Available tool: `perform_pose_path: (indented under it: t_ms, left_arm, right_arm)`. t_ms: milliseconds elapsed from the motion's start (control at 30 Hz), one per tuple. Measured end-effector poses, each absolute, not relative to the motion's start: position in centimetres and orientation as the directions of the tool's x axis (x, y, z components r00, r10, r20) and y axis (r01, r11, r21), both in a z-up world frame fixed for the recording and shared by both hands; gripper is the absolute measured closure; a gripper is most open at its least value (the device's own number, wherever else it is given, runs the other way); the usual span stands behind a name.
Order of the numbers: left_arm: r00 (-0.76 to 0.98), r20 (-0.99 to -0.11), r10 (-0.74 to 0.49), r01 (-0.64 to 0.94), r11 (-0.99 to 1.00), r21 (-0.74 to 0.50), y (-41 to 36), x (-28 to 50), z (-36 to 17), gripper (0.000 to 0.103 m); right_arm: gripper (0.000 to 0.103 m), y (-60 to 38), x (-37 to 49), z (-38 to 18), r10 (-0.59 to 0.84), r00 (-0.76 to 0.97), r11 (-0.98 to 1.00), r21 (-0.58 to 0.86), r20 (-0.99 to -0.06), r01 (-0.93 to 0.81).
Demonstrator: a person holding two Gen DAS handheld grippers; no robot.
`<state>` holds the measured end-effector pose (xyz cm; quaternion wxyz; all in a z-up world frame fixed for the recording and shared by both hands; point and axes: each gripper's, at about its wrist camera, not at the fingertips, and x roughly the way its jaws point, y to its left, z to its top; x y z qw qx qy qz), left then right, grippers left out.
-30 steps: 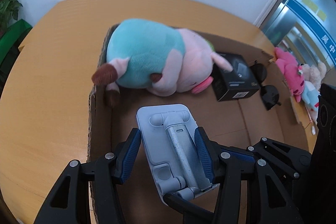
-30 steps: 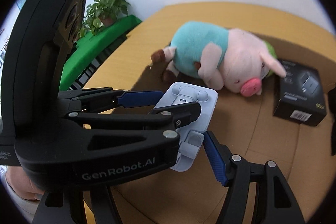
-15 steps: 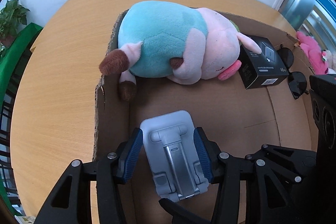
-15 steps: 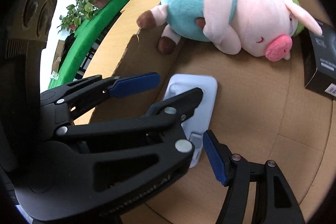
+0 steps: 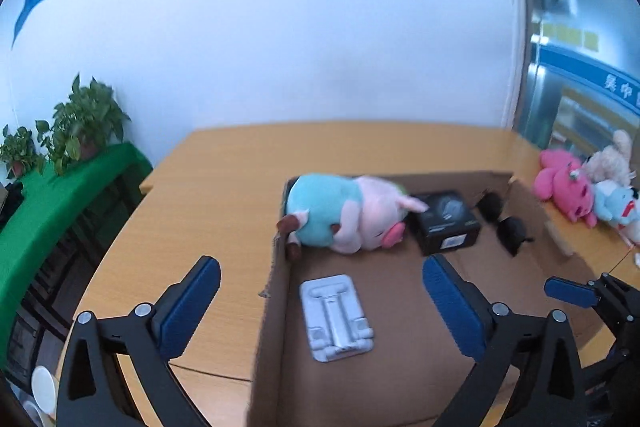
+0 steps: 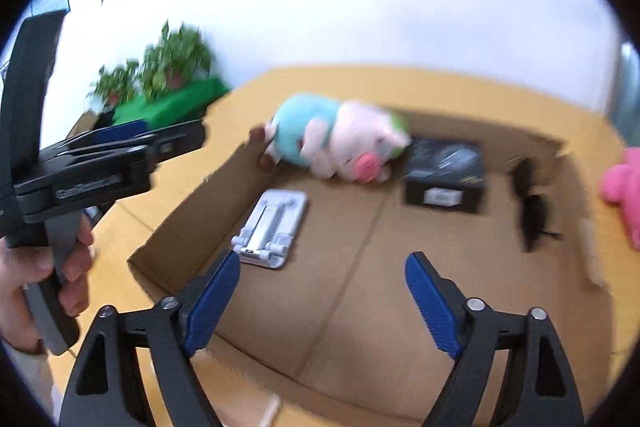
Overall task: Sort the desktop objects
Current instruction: 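Move the left gripper to the clear white-rimmed phone case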
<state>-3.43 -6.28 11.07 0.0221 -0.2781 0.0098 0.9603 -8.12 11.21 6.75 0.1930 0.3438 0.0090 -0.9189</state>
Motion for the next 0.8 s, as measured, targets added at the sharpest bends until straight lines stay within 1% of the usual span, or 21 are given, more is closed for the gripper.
perform_pose_path:
  t_ms: [100,200,267,367,500,600,800]
  left_arm:
    - [-0.869,-0.486,0.093,-0.099,-0.995,-0.013,-4.2,-0.6,11.2,0.001]
    - [-0.875,-0.474,0.096,-0.118,-0.993,0.016,-1.9,1.5,10.7,0.001]
    - [-0.88,-0.466,0.091,-0.122,-0.992,0.036,-0.8,2.4,10.5,0.001]
    - [-0.875,-0.473,0.105,-0.135,-0.99,0.03,0.1,3.4,9.9,0.001]
    - [-0.851,-0.514,0.107,-0.131,-0.991,0.009,0.1,4.2,8.8,0.001]
    - [-0.847,-0.523,0.091,-0.118,-0.993,0.018,-0.6,4.4,8.5,0.001]
    - [-0.839,-0.533,0.108,-0.129,-0.992,0.002,-0.8,4.4,8.1,0.001]
  right_arm:
    - [0.016,13.5,-5.7,7.9,-0.287,-0.748,-0.951,0.088,-0.598,0.295]
    - [0.016,14.9,-4.1,7.8,-0.252,-0.755,-0.965,0.099,-0.605,0.243]
    - [0.016,15.5,-3.3,7.9,-0.227,-0.765,-0.97,0.067,-0.602,0.235]
    - [0.016,16.0,-1.8,8.1,-0.217,-0.771,-0.967,0.025,-0.599,0.253]
    - [0.016,16.3,-0.7,7.9,-0.245,-0.765,-0.96,0.041,-0.595,0.276]
    - [0.016,16.3,-0.3,7.8,-0.266,-0.759,-0.954,0.049,-0.595,0.296]
    - [0.016,16.0,-0.1,7.7,-0.27,-0.766,-0.956,0.064,-0.583,0.288]
